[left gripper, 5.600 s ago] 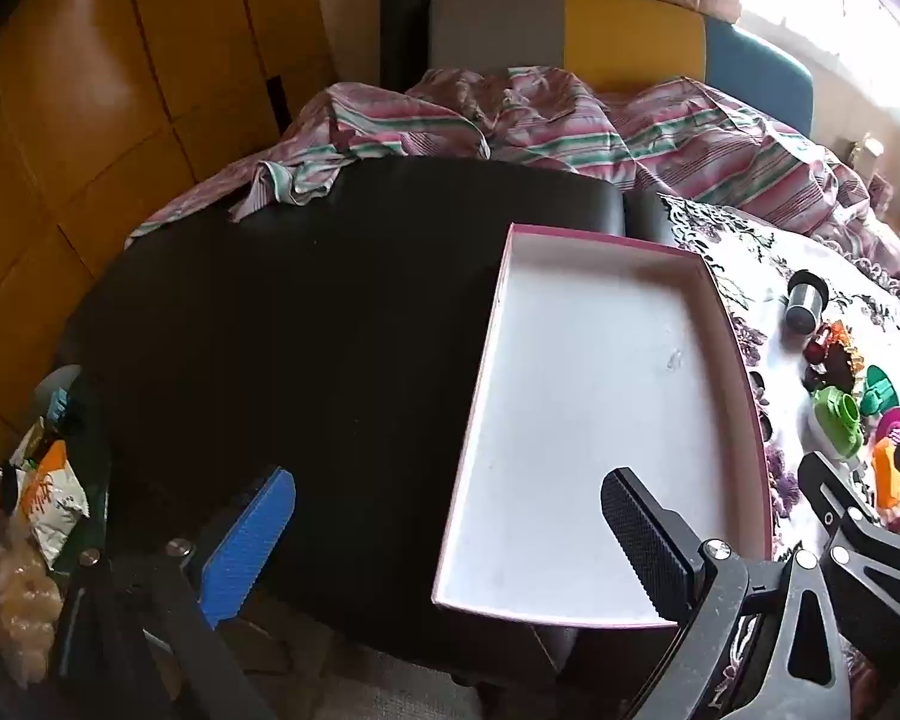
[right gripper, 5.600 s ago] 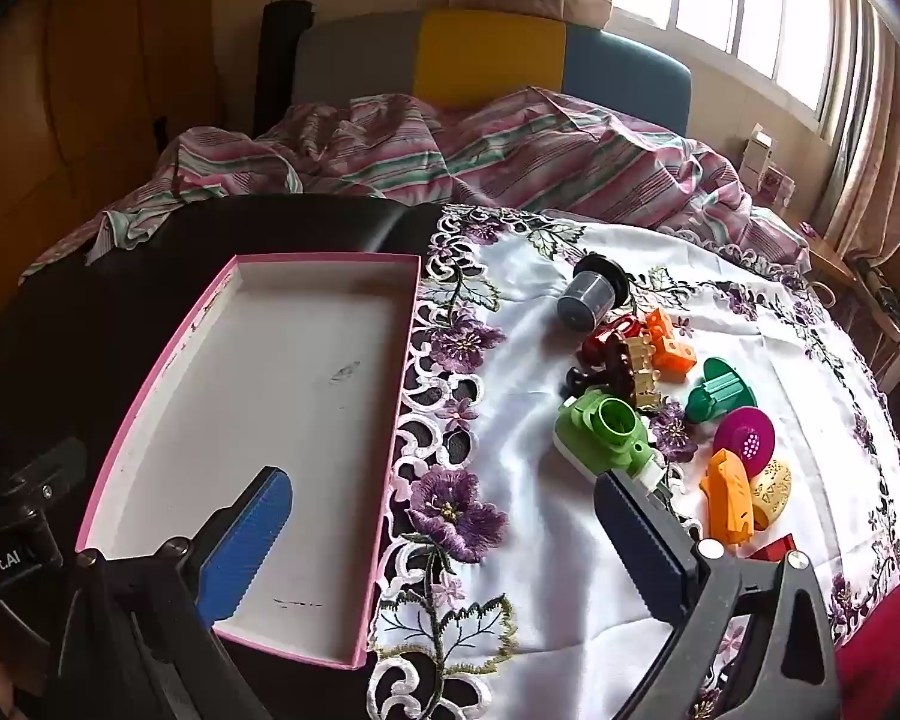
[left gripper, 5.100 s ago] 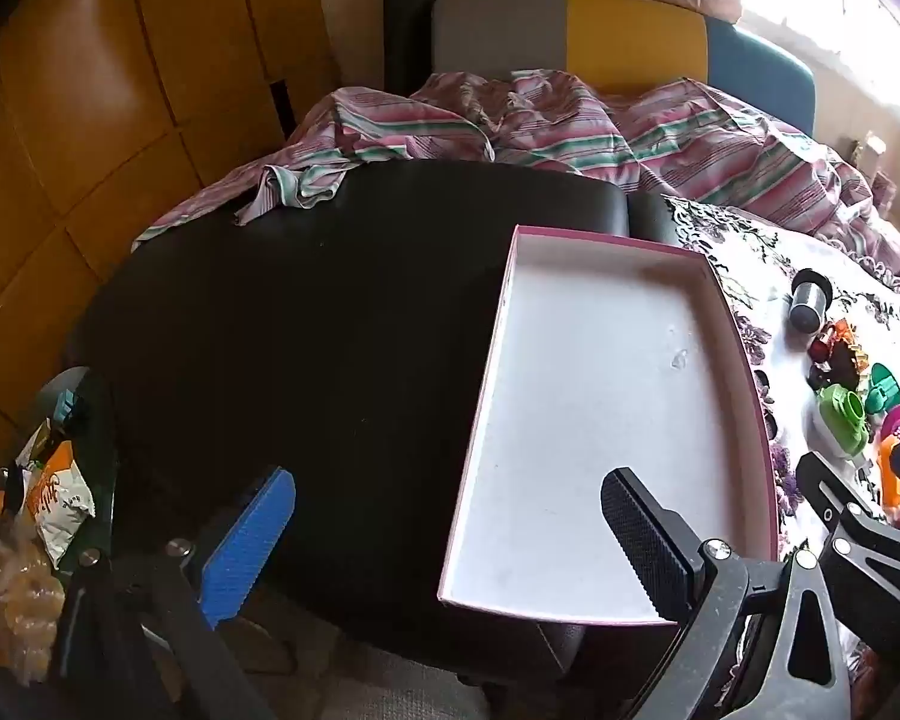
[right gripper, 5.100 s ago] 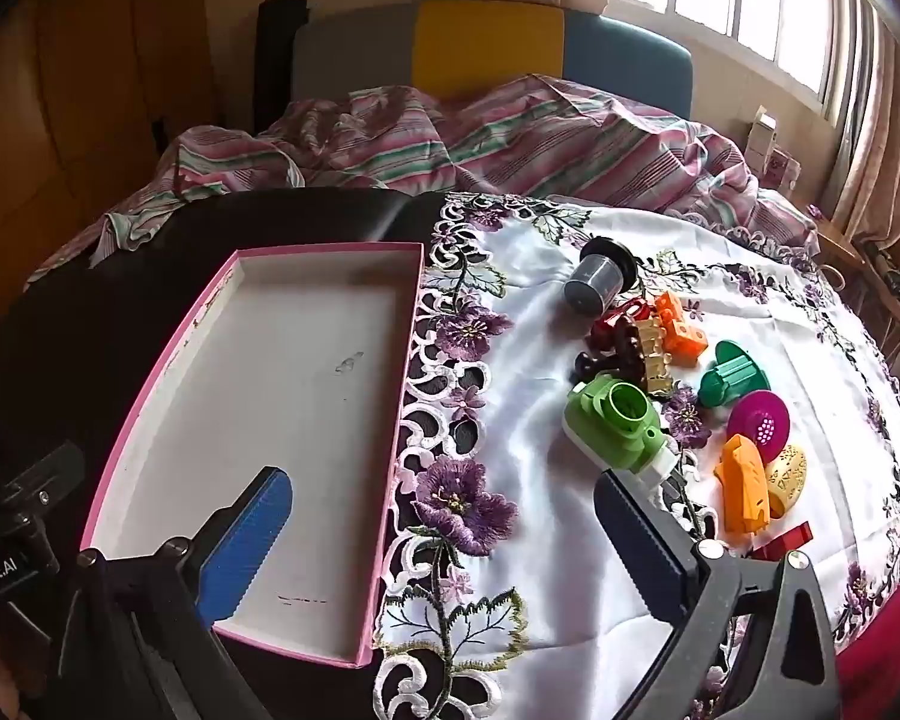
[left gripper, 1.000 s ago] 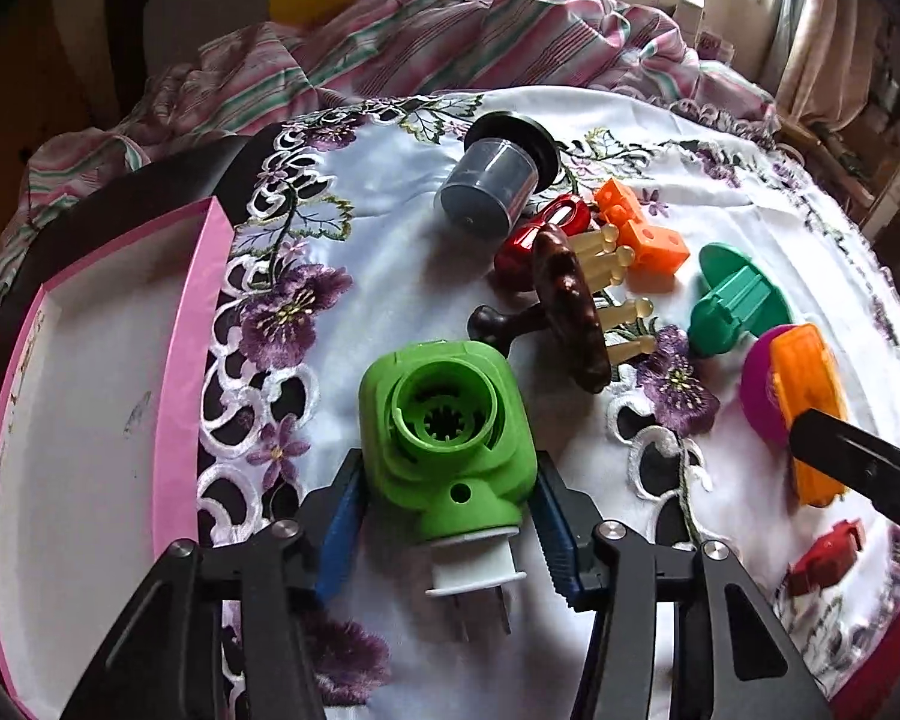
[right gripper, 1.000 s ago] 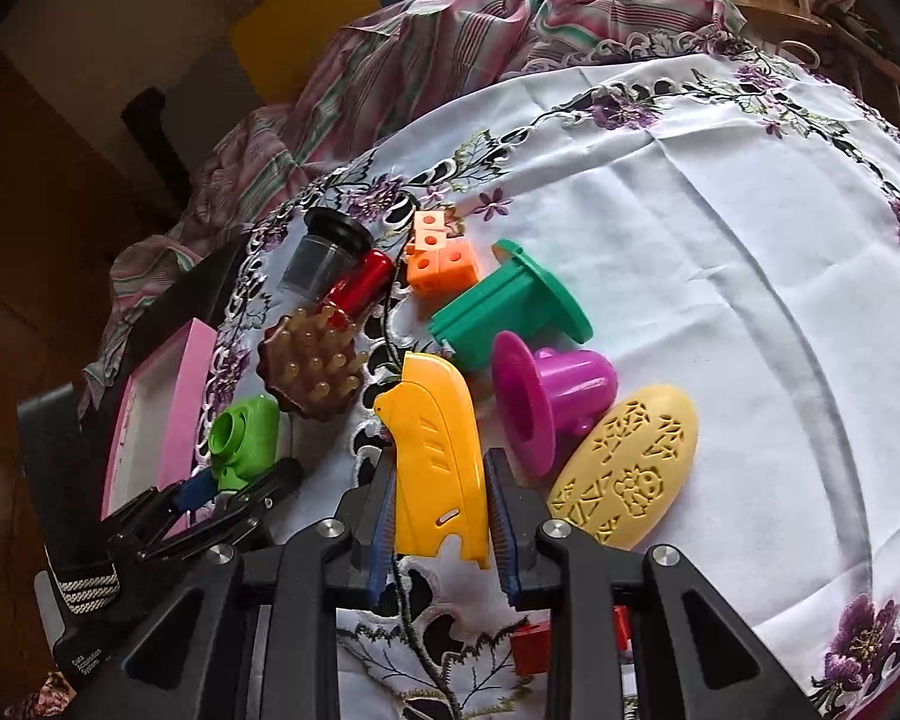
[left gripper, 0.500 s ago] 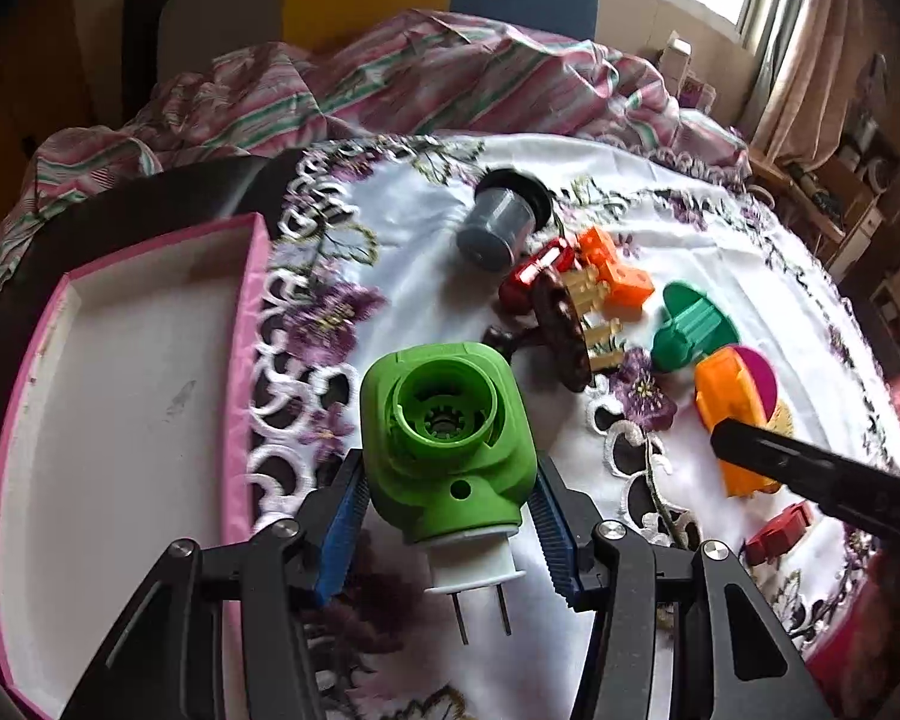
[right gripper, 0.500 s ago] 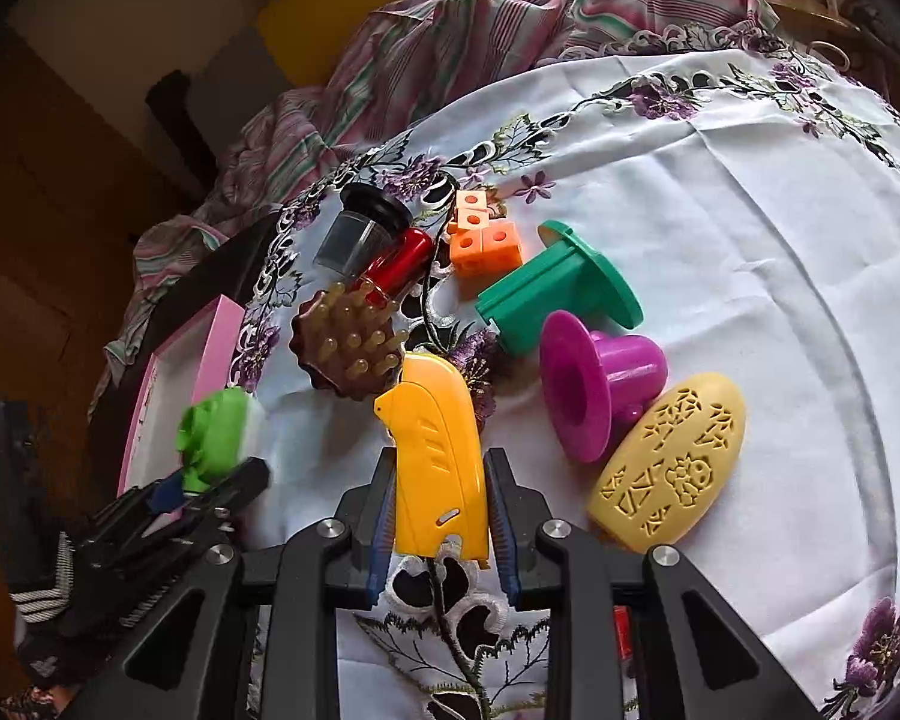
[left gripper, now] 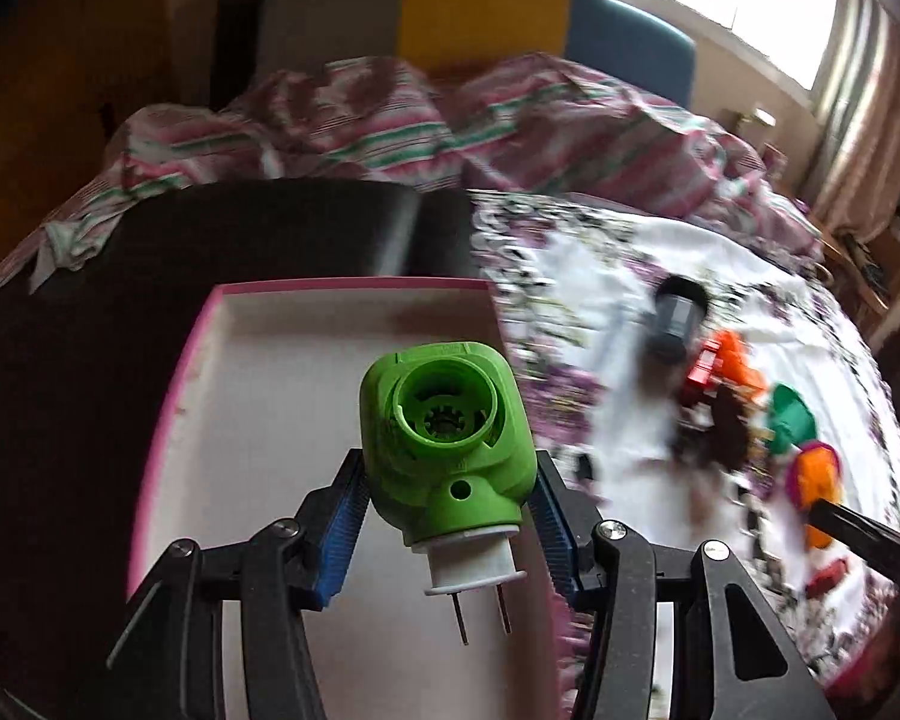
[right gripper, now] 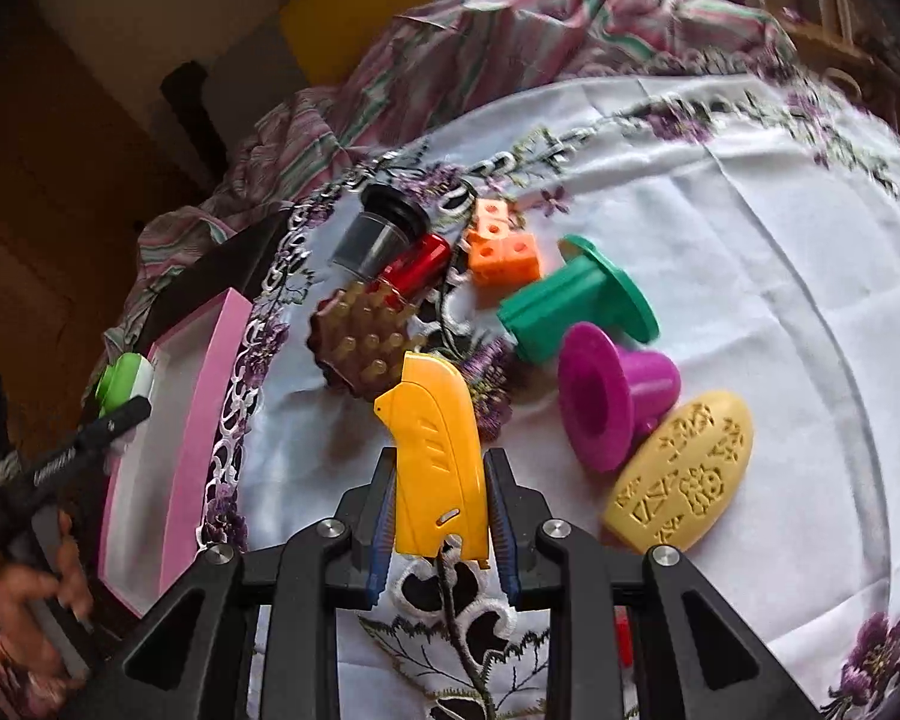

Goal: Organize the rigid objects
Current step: 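Carry the green piece into the pink tray and open the left gripper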

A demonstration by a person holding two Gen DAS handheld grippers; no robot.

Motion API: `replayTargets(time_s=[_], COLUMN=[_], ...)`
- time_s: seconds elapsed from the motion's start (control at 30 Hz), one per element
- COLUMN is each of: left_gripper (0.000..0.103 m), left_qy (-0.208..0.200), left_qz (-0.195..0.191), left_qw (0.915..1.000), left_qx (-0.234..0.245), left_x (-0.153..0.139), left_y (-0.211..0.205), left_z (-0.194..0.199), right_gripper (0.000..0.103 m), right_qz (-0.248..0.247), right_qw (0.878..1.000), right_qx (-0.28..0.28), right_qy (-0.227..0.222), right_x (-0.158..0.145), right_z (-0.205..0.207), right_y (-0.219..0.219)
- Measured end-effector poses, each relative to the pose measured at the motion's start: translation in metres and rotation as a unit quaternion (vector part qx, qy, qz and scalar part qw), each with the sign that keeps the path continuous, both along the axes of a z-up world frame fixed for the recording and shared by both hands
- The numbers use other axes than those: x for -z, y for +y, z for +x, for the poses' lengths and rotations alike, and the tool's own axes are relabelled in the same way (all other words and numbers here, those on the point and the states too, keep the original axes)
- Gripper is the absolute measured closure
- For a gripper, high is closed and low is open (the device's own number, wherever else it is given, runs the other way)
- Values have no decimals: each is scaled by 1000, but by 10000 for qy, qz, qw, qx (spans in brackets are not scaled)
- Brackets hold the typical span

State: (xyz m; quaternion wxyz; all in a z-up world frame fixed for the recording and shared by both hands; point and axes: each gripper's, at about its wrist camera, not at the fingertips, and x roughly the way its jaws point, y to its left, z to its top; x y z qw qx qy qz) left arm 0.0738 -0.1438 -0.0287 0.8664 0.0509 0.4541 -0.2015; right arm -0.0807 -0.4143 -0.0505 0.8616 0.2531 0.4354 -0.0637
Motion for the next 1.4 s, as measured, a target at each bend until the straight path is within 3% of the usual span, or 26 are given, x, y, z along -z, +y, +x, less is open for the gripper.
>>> replayTargets(time_s=[0.4,1.07,1.4], left_gripper=[50,50,50], left_qy=[27,168,108], left_qz=[469,642,583], left_qw=[9974,9962,9973], left_qx=[-550,-568,-438], left_x=[19,42,45], left_y=[50,59,53], left_z=[62,114,119], right_gripper=[76,76,76], right_qz=[-426,-240,-352], right_qw=[9989,9997,9990], right_qx=[-45,-60,-264], right_qy=[175,46,103], right_x=[-1,-17,-21], right_z=[2,5,9], right_y=[18,64,85])
